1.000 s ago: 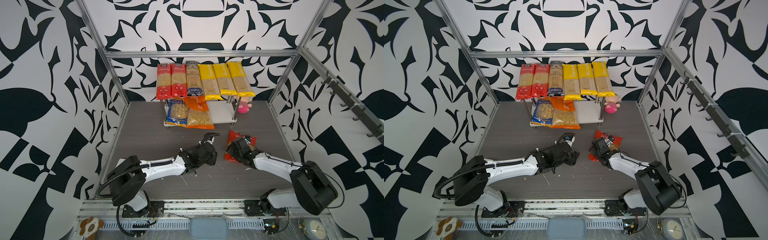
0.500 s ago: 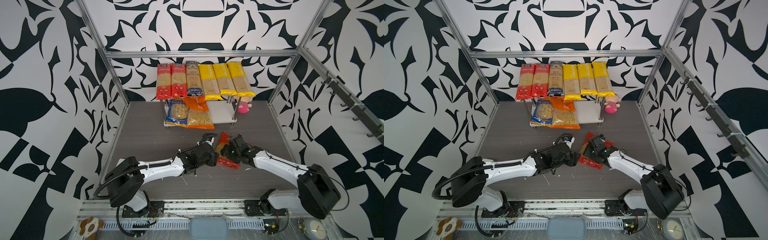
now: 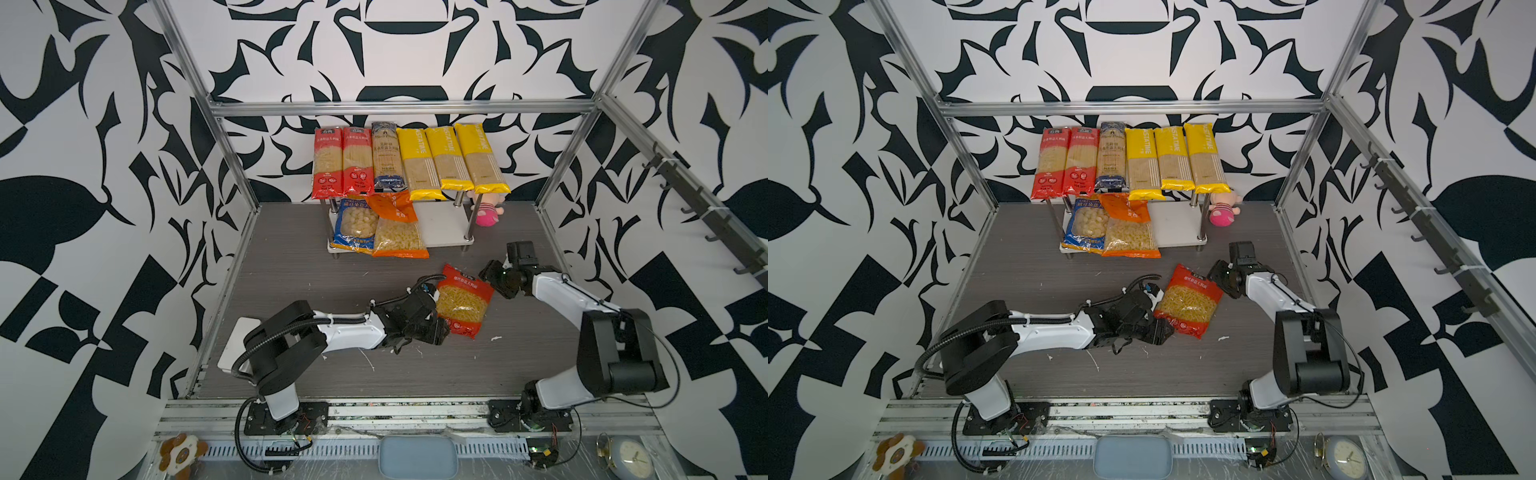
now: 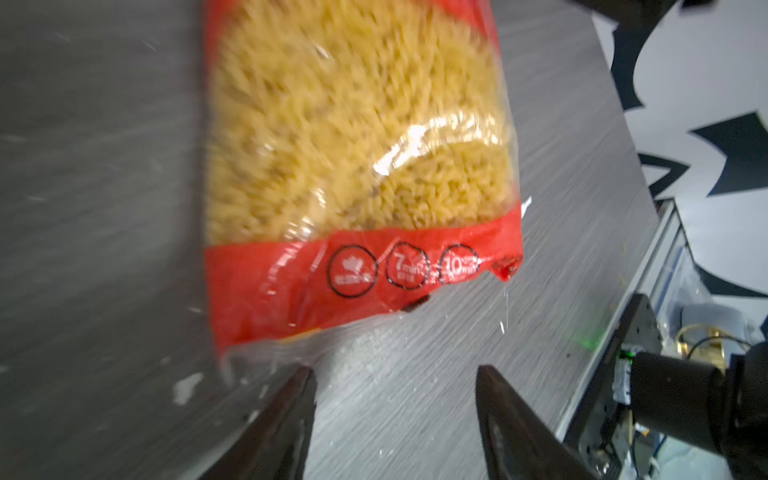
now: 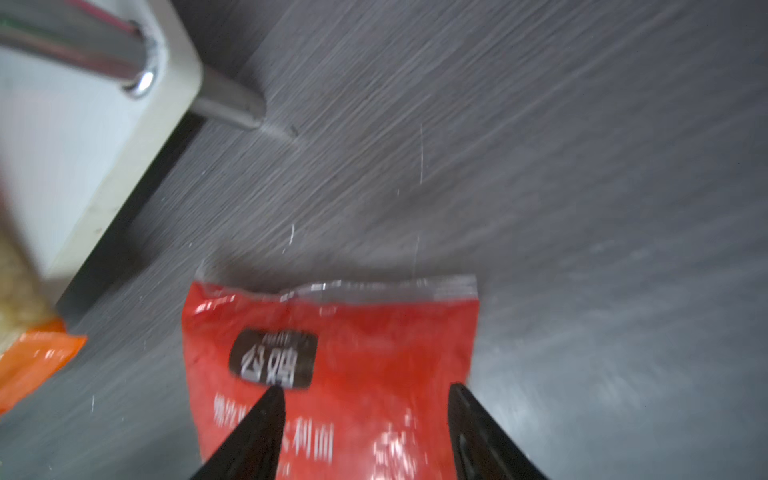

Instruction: Place and organize the pasta boxes and bags onto the shelf

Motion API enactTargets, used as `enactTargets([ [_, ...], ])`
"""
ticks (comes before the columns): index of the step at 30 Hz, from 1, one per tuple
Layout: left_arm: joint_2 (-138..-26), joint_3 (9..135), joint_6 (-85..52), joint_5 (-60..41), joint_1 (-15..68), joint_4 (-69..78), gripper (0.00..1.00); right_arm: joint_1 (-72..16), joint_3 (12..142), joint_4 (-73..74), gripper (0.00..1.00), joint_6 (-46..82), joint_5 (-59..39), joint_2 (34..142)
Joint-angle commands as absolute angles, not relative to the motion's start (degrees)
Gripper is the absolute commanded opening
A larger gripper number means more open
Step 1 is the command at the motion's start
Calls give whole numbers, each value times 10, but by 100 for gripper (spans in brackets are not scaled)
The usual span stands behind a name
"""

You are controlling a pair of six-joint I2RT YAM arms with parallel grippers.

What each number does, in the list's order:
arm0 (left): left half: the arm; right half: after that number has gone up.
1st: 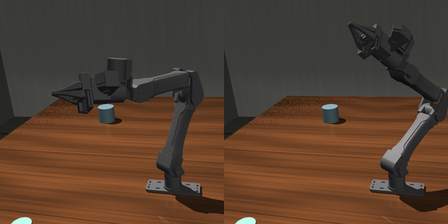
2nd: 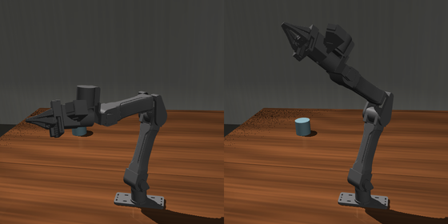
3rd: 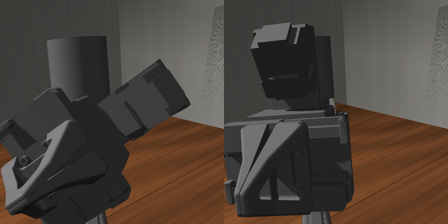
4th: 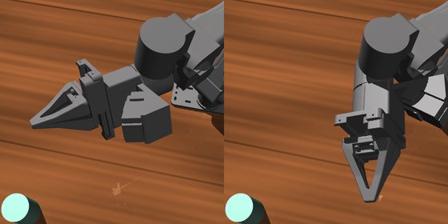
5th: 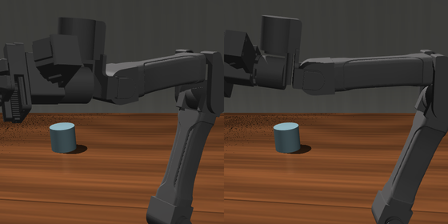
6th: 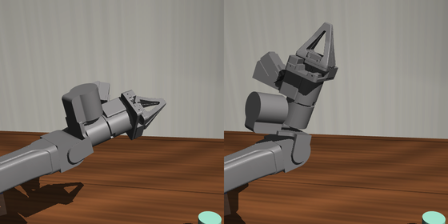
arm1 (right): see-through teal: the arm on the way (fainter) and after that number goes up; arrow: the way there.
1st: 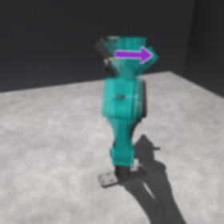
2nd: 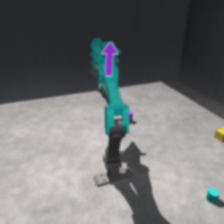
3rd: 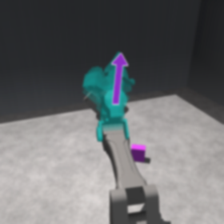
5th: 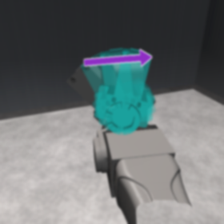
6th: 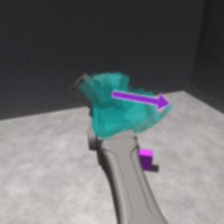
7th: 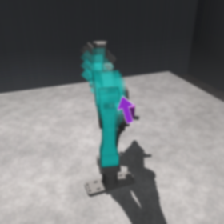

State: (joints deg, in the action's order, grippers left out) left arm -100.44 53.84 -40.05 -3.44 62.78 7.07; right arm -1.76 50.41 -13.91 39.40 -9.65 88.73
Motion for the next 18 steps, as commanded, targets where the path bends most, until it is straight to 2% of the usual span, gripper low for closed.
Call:
enactTargets([
  [1, -1022, 573, -396, -69, 637, 60, 65, -12, 542, -88, 65, 395, -126, 923],
  [8, -1043, 575, -395, -71, 636, 62, 64, -12, 525, -62, 62, 412, -164, 966],
  [14, -1049, 577, -393, -80, 631, 63, 64, -12, 482, -52, 61, 410, -178, 945],
  [18, -1008, 560, -389, -78, 606, 52, 64, -11, 472, -89, 62, 395, -144, 895],
])
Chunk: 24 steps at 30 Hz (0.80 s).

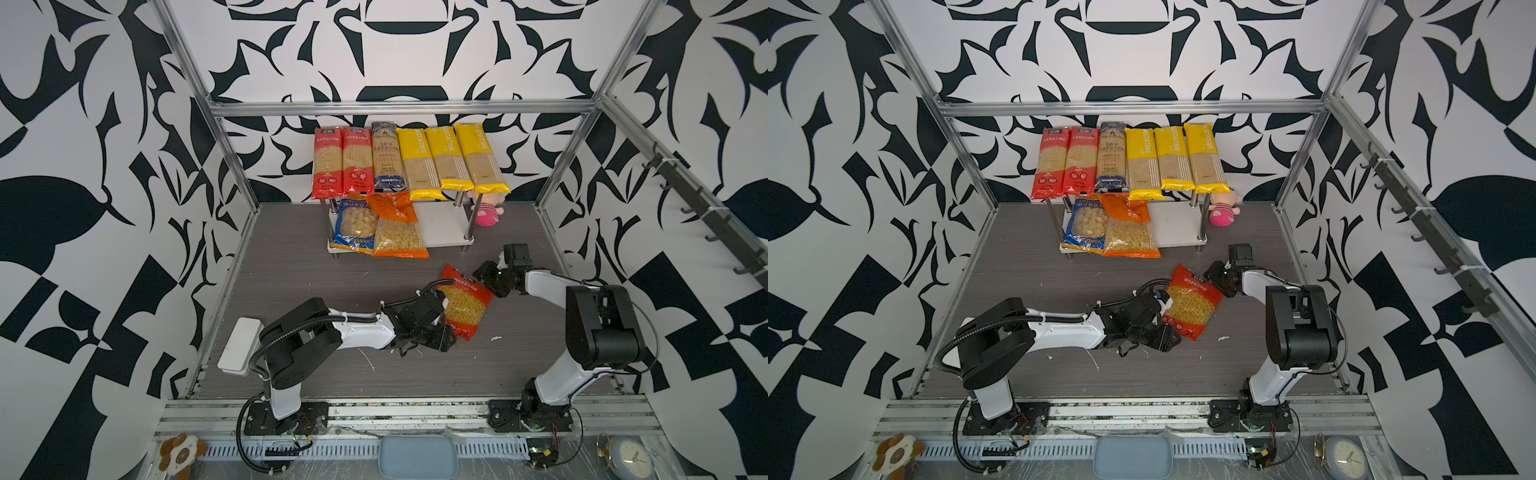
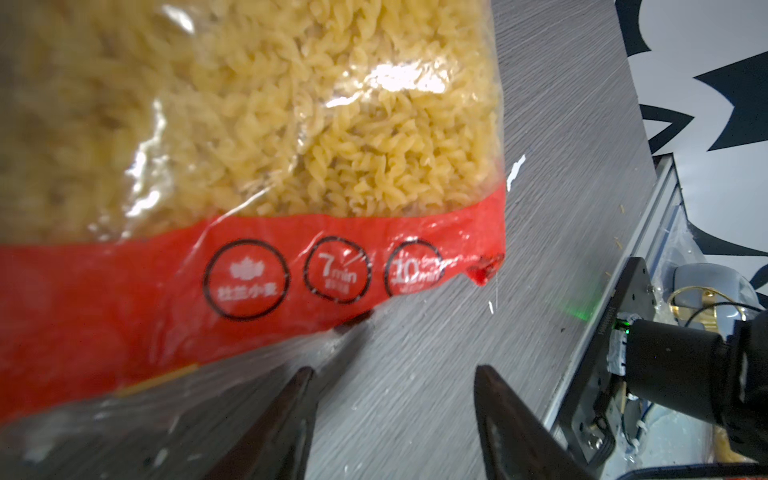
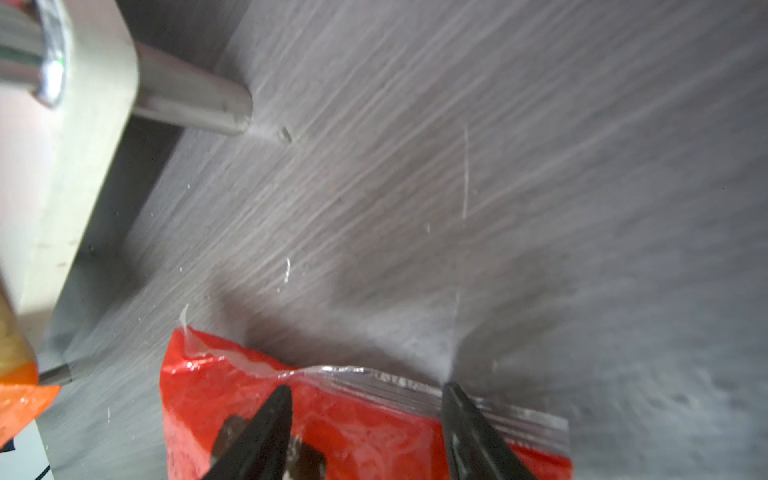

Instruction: Place and organize the pasta boxes and bags onto the shelf

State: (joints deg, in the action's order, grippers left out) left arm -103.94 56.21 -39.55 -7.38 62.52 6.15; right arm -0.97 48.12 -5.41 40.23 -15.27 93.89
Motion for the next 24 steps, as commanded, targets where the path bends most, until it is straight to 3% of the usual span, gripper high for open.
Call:
enactTargets([
  [1, -995, 557, -386, -81, 596, 46, 64, -11, 470, -103, 63, 392, -135, 879],
  [8, -966, 587, -315, -89, 536, -31, 67, -11, 417, -167, 74, 402, -97, 766],
  [16, -1042, 657, -264, -80, 499, -68, 70, -37, 293, -171, 85, 482, -132, 618],
  [24, -1099, 678, -298, -108, 511, -33, 69, -43, 243, -102, 85, 493, -180, 629],
])
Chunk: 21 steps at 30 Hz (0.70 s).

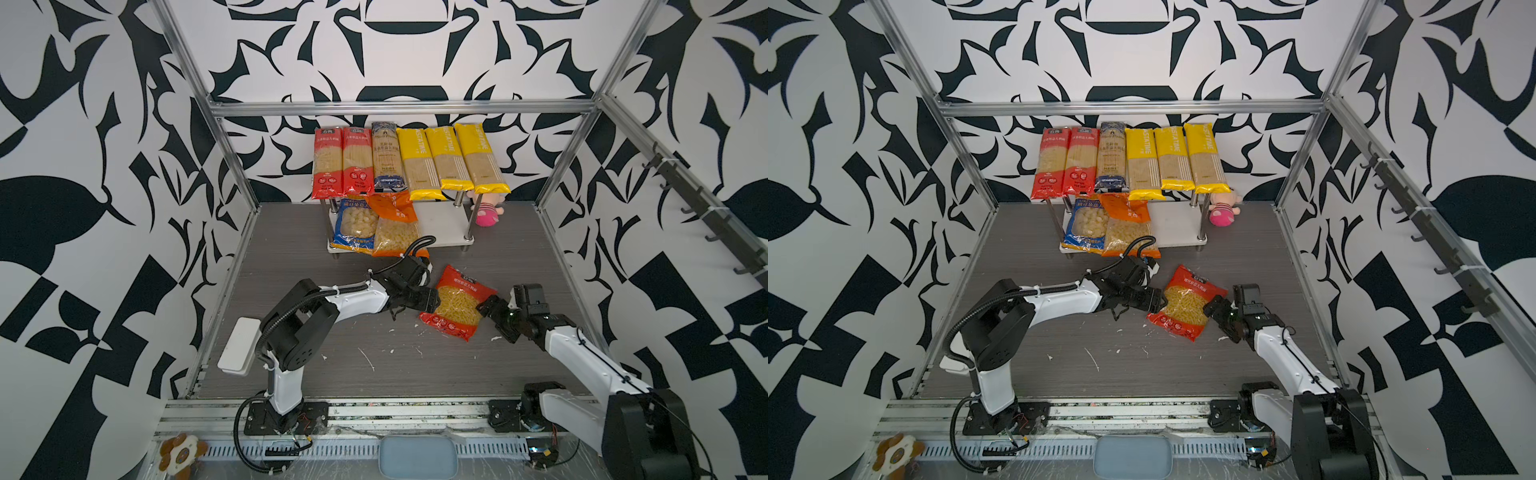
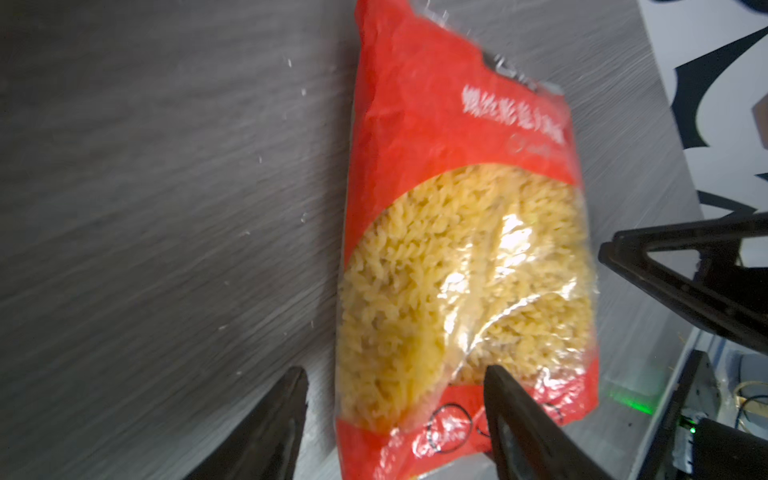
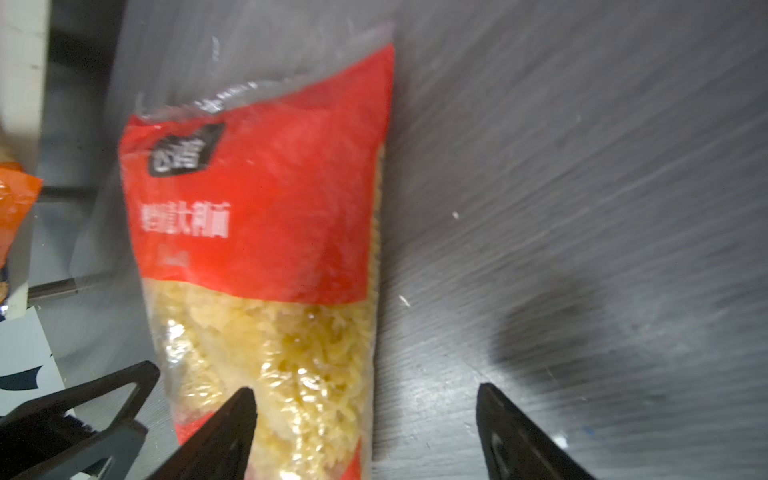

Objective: Place and organize the pasta boxes and bags onto the shelf
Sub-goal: 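Grip the red fusilli bag with both grippers and lift it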

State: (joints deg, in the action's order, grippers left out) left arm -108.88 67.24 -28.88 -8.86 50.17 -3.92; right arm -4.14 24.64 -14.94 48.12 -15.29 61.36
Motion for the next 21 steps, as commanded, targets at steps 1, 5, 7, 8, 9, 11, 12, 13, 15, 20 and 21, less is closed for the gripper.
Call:
enactTargets([
  [1, -1098, 675, -298, -110, 519, -29, 69, -44, 244, -85, 83, 490, -187, 644],
  [5, -1096, 662, -309, -120, 555, -10, 66, -51, 269, -44, 81, 478, -202, 708],
  [7, -1096, 655, -321, -121, 571, 6, 66, -59, 291, -32, 80, 473, -205, 745],
  [8, -1096, 653, -326, -121, 579, 12, 66, -65, 301, -27, 79, 471, -205, 761],
  [9, -1095, 651, -331, -118, 586, 16, 66, -74, 314, -23, 79, 471, -203, 779],
  [11, -1090, 648, -336, -113, 595, 21, 65, -95, 336, -13, 78, 472, -197, 807],
  [12, -1086, 645, -340, -109, 597, 23, 65, -106, 348, -7, 78, 472, -195, 823],
  [13, -1081, 641, -343, -107, 597, 24, 65, -115, 360, -7, 78, 472, -193, 835],
  [15, -1065, 630, -346, -92, 596, 20, 66, -127, 380, -7, 77, 473, -197, 858],
  [20, -1010, 602, -332, -70, 588, -12, 66, -126, 386, -11, 77, 454, -201, 849],
  [21, -997, 594, -332, -67, 586, -15, 66, -124, 391, -29, 78, 438, -199, 844],
])
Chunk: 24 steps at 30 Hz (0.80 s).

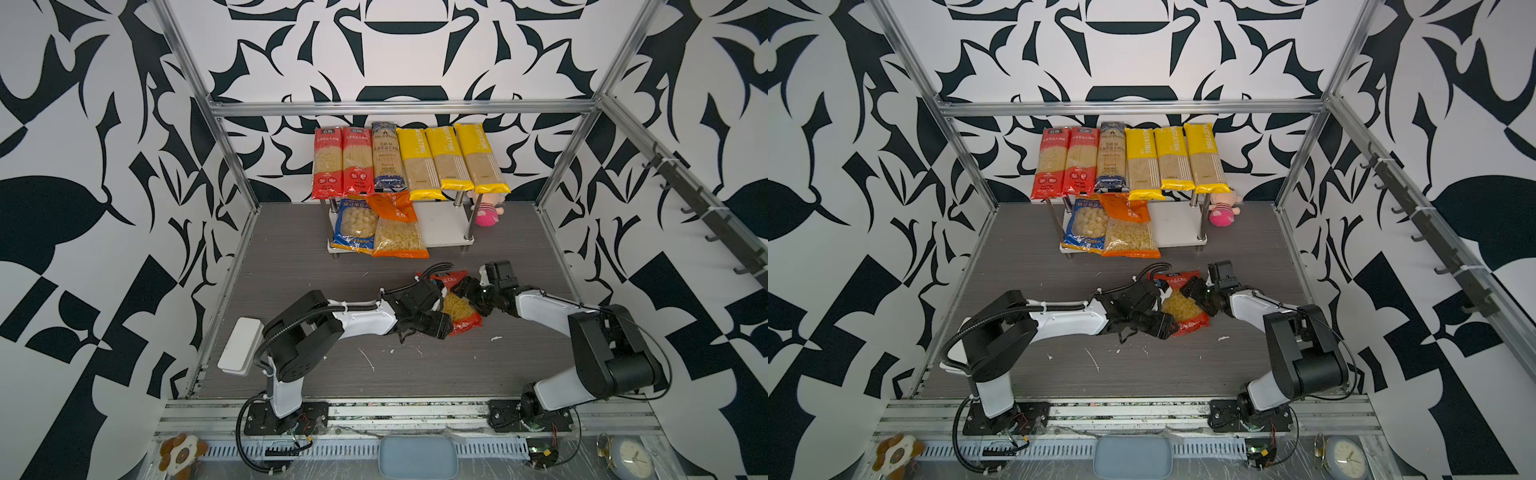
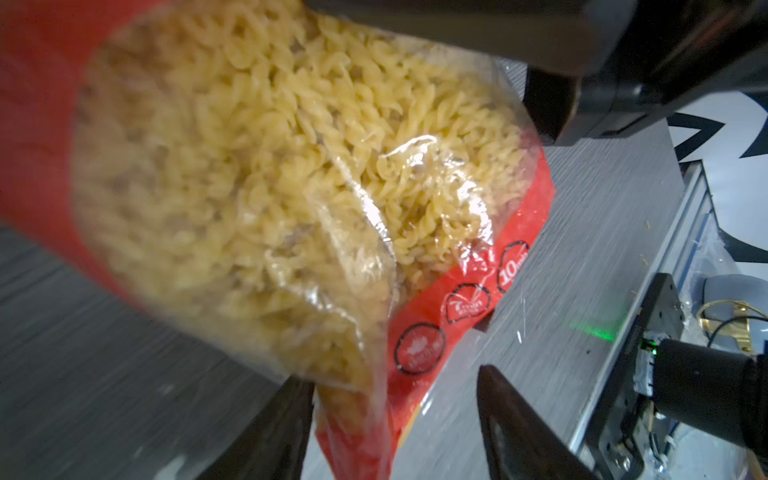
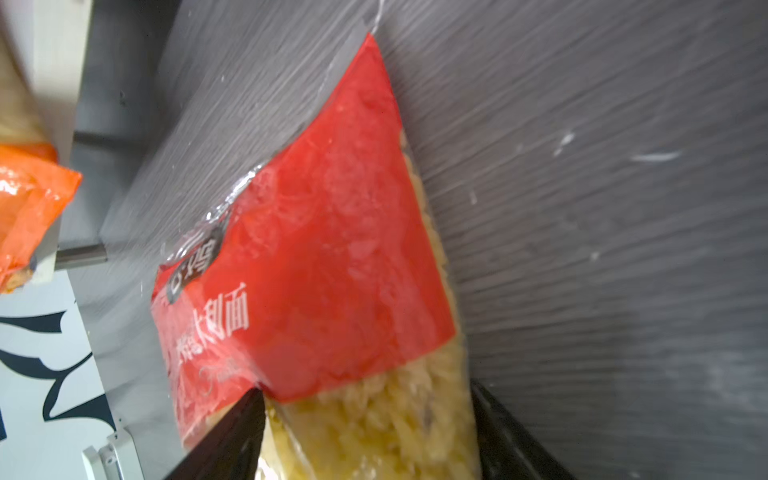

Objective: Place and organize the pasta boxes and bags onto the shelf
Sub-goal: 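Grip the red fusilli bag with both grippers and lift it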

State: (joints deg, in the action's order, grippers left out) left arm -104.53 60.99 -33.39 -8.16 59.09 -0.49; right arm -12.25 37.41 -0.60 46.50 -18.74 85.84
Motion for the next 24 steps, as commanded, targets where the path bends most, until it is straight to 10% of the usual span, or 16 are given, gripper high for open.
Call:
enactTargets([
  [1, -985, 588, -331, -64, 584, -17, 67, -122, 394, -45, 79, 423, -198, 839],
  [24, -982, 533, -447, -61, 502, 45, 75, -90, 345, -146, 86, 315, -183, 719],
])
